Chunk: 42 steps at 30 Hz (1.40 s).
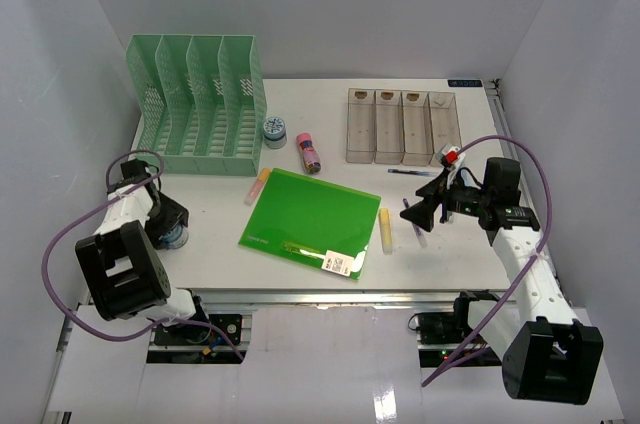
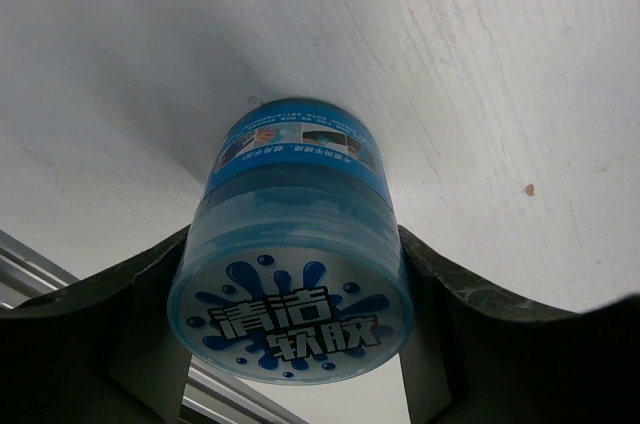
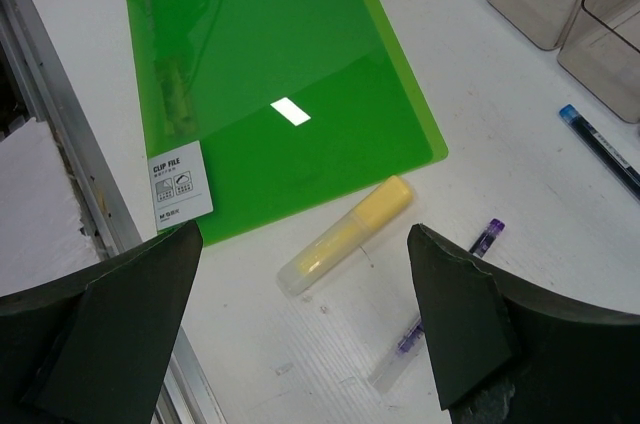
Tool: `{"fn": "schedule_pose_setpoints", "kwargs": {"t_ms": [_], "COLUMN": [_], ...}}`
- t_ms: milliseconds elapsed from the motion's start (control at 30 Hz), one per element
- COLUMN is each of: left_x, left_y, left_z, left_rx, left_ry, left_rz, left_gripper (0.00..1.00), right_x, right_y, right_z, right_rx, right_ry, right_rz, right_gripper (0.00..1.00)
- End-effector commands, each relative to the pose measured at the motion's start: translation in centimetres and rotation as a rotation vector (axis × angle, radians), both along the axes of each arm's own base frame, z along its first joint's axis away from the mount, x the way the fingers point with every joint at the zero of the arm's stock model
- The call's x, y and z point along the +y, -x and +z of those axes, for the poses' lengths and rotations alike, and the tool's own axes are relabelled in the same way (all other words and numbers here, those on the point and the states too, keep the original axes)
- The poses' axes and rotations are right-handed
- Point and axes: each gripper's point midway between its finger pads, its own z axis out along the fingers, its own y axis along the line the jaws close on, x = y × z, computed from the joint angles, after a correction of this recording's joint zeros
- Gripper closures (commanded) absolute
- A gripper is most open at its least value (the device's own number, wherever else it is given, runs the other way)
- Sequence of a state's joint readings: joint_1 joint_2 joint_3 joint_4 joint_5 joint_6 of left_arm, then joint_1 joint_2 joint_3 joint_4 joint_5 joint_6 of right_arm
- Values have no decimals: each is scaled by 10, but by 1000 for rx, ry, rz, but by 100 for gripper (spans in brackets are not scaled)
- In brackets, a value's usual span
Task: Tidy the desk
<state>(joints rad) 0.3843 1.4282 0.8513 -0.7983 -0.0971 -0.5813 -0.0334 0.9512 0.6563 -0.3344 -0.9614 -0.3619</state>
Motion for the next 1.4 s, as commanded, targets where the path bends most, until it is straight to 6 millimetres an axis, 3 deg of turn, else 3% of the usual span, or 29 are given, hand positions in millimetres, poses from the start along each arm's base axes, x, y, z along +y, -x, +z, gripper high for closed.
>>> {"fn": "schedule_pose_setpoints", "kwargs": {"t_ms": [0, 67, 133, 233, 367, 567, 767, 900, 1100, 1267, 1367], "left_x": [-17, -35, -60, -94, -156, -261, -337, -372, -421, -444, -453], "left_y": [-28, -37, -44, -51, -51, -26, 2, 16, 27, 22, 19], "left_z": [30, 41, 55, 89, 132, 170, 199, 207, 211, 219, 227], "left_rx": [-194, -283, -378, -531, -674, -733, -764, -757, -762, -796, -822], "left_ry": [68, 147, 249, 363, 518, 770, 921, 987, 1072, 1132, 1172], "left_rz": [-127, -207, -282, -408, -619, -903, -1094, -1167, -1240, -1221, -1206], "left_gripper": [83, 91, 93, 95, 95, 96, 96, 96, 96, 96, 96], "right_x": [7, 10, 15, 26, 39, 63, 79, 86, 102, 105, 108], "right_y": [8, 12, 19, 30, 39, 57, 64, 53, 55, 36, 38], "right_z": [6, 5, 5, 5, 4, 6, 43, 61, 99, 114, 120], "right_rx": [-34, -34, -45, -71, -126, -278, -568, -578, -589, -580, -551], "right_ry": [-25, -31, -33, -30, -4, 74, 73, 57, -66, -82, -121], "right_rz": [65, 90, 136, 206, 290, 447, 508, 513, 546, 426, 407], "right_gripper": [10, 10, 10, 10, 10, 10, 10, 10, 10, 10, 10]}}
